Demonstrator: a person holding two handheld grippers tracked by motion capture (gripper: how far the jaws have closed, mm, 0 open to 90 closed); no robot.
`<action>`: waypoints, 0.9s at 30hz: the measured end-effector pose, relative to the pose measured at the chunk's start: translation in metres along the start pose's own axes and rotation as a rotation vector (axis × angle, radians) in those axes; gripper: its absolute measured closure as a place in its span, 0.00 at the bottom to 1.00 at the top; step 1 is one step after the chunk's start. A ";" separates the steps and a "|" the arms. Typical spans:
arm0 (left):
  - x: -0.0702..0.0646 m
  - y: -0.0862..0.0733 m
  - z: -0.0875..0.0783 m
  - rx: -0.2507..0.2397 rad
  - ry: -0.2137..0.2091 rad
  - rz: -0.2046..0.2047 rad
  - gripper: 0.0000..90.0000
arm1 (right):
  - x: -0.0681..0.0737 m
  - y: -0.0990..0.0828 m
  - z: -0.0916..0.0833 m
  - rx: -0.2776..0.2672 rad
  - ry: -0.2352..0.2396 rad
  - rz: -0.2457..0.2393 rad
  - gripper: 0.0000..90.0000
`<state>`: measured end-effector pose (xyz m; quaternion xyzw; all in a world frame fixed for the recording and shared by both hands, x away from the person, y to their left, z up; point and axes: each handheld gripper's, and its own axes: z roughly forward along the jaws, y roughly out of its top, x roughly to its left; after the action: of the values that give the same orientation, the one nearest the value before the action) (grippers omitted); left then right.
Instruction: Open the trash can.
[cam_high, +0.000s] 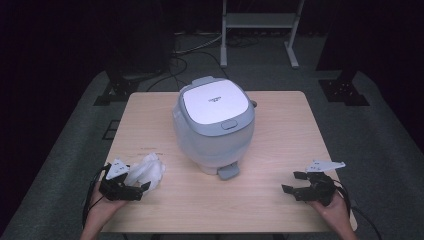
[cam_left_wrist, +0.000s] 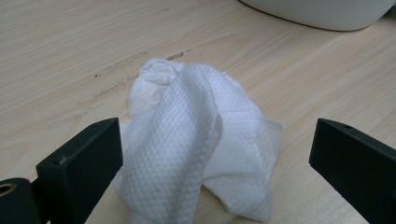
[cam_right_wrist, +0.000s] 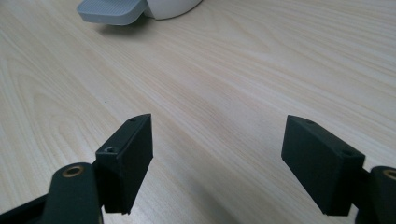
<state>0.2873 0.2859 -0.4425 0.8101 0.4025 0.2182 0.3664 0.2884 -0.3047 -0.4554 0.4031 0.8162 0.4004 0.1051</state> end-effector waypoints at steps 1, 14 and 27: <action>0.000 0.000 0.000 0.000 0.000 0.000 0.02 | 0.000 0.000 0.000 0.000 0.000 0.000 0.26; -0.004 0.004 0.004 0.002 -0.003 0.013 0.02 | 0.007 0.009 0.008 0.008 0.019 -0.025 0.26; -0.011 0.004 0.005 0.009 -0.019 0.027 0.02 | 0.022 0.028 0.018 0.016 0.064 -0.067 0.26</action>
<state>0.2858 0.2734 -0.4434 0.8190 0.3890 0.2138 0.3636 0.2993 -0.2681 -0.4436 0.3635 0.8352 0.4029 0.0890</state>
